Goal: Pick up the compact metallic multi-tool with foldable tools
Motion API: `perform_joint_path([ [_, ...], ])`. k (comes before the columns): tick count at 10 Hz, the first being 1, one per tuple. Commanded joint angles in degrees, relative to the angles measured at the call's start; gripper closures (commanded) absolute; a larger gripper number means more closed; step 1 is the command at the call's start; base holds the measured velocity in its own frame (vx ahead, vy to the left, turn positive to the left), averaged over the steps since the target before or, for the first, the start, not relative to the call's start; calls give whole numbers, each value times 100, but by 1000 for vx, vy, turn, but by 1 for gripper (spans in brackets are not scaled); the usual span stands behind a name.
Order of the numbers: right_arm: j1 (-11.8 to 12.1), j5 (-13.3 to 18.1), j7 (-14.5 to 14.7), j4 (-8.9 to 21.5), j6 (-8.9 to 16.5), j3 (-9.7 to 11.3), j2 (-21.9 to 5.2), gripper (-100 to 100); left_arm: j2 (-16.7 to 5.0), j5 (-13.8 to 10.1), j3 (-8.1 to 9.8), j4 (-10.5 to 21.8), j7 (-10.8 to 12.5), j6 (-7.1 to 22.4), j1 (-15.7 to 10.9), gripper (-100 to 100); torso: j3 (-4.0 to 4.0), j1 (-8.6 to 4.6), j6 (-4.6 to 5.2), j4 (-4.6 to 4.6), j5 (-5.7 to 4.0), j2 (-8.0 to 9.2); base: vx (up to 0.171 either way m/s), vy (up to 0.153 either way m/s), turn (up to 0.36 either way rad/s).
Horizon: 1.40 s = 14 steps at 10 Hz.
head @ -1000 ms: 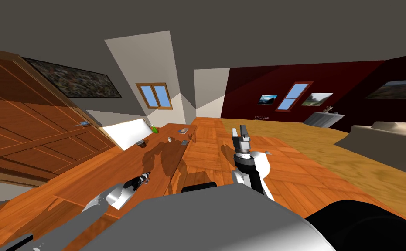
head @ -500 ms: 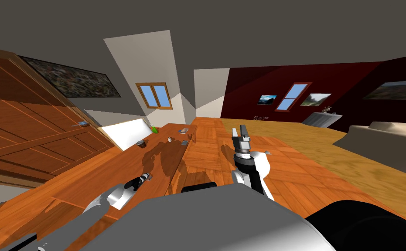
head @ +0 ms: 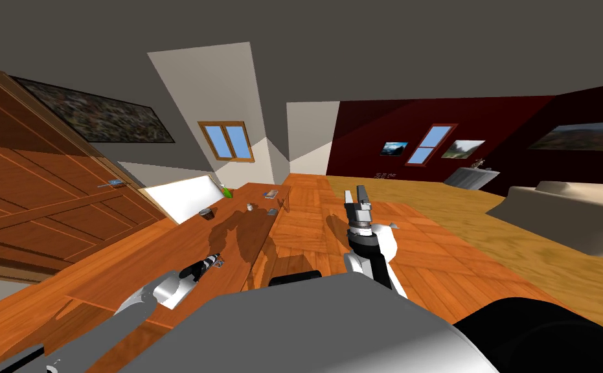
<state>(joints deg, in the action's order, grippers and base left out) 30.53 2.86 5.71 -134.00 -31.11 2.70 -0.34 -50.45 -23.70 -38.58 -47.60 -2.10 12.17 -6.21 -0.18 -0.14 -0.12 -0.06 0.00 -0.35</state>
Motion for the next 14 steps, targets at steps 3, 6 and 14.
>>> perform_joint_path([
  [3, 0, 0, 0, 0, 0, 0, 0, 0, -258, 127, 146, 27, -163, 1, -6, -100, 4, -18, -1, 2, -5, 7, -48, -129, -43],
  [6, 0, 0, 0, 0, 0, 0, 0, 0, -702, 217, 355, 119, -570, 37, 105, -100, 4, -2, 1, 1, 0, 6, -53, -107, -131],
  [14, 1, 0, 0, 0, 0, -1, -1, 0, -1298, 27, 929, 272, -1504, 519, 543, -100, 5, 31, -4, 2, 7, 8, -46, -60, -138],
])
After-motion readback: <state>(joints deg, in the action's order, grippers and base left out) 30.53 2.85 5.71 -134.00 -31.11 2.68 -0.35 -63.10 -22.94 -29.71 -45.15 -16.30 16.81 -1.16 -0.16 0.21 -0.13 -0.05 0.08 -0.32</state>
